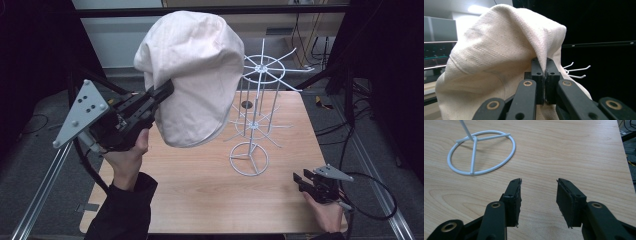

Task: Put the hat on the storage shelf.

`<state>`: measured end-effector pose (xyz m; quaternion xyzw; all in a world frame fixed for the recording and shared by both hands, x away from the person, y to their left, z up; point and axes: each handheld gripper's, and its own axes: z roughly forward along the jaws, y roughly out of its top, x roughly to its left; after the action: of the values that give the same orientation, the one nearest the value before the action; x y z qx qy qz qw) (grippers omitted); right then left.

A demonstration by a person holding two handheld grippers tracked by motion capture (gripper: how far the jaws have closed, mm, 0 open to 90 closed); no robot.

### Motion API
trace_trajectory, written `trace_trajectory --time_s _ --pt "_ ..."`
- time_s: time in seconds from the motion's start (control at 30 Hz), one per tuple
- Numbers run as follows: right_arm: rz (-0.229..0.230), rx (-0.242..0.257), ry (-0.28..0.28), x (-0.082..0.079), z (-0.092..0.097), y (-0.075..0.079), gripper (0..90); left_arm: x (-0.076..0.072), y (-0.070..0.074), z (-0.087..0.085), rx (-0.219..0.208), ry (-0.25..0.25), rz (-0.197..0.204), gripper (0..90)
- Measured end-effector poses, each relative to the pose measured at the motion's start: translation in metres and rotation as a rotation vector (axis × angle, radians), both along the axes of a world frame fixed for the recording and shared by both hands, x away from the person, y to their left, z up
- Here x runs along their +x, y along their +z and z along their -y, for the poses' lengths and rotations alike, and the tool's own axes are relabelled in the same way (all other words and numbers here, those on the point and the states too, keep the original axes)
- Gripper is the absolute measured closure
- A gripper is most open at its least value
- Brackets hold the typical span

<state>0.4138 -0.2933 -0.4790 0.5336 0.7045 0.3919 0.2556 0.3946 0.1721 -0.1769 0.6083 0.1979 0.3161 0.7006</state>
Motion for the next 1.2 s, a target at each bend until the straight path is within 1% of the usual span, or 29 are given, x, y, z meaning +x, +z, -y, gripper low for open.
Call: trace_trajectory --time_s 0.07,0.1,0.17,0.2,0.23,0.3,0.37,0.4,0.47,0.53,0.63,0.8,0.87,0.93,1.0,1.13,1.17,1.2 --pt "-0.001 0.0 0.0 0.0 0.0 0.0 54.7 0.002 -0.001 0.002 -0.001 -0.007 -0.005 87.9" --pt "0.0 -0.001 0.002 0.0 0.0 0.0 54.7 0.007 -0.002 0.006 0.001 -0.017 -0.004 87.9" --pt "0.001 -0.001 0.002 0.0 0.0 0.0 54.6 0.011 -0.005 0.01 -0.001 -0.033 -0.025 87.9" --pt "0.002 0.0 0.003 0.0 0.0 0.0 54.7 0.011 -0.005 0.01 -0.001 -0.033 -0.025 87.9" --pt "0.001 -0.001 0.003 0.0 0.0 0.0 54.6 0.015 -0.008 0.013 0.005 -0.04 -0.038 87.9" --pt "0.0 -0.001 0.004 0.0 0.0 0.0 54.7 0.02 -0.01 0.015 0.015 -0.047 -0.049 87.9" --pt "0.005 -0.006 0.005 0.0 0.0 0.0 54.6 0.023 -0.014 0.017 0.025 -0.054 -0.065 87.9" --pt "0.005 -0.007 0.005 0.0 0.0 0.0 54.7 0.023 -0.014 0.017 0.025 -0.054 -0.065 87.9" --pt "0.0 -0.001 0.004 0.0 0.0 0.0 54.7 0.028 -0.019 0.019 0.031 -0.066 -0.087 87.9" --pt "0.005 -0.012 0.006 0.001 0.0 -0.001 54.6 0.031 -0.022 0.019 0.025 -0.081 -0.107 87.9" --pt "0.006 -0.011 0.008 0.001 0.0 0.0 54.6 0.035 -0.026 0.018 0.02 -0.095 -0.135 87.8" --pt "0.004 -0.011 0.005 0.001 0.0 -0.001 54.6 0.037 -0.029 0.018 0.036 -0.085 -0.15 87.7" --pt "0.0 -0.007 0.006 0.0 0.0 0.0 54.5 0.037 -0.032 0.017 0.051 -0.068 -0.159 87.6" --pt "0.0 -0.008 0.007 0.0 0.0 0.0 54.5 0.037 -0.033 0.017 0.053 -0.064 -0.163 87.5" --pt "-0.001 -0.008 0.007 0.0 -0.001 0.0 54.4 0.039 -0.036 0.015 0.065 -0.053 -0.177 87.4" --pt "-0.003 -0.007 0.005 0.0 -0.001 -0.001 54.0 0.042 -0.038 0.012 0.08 -0.048 -0.199 87.3" --pt "0.002 -0.015 0.008 0.001 -0.001 -0.001 53.9 0.043 -0.038 0.011 0.081 -0.047 -0.204 87.3" --pt "-0.002 -0.009 0.007 0.0 -0.001 -0.001 53.8 0.043 -0.039 0.011 0.088 -0.046 -0.208 87.3"
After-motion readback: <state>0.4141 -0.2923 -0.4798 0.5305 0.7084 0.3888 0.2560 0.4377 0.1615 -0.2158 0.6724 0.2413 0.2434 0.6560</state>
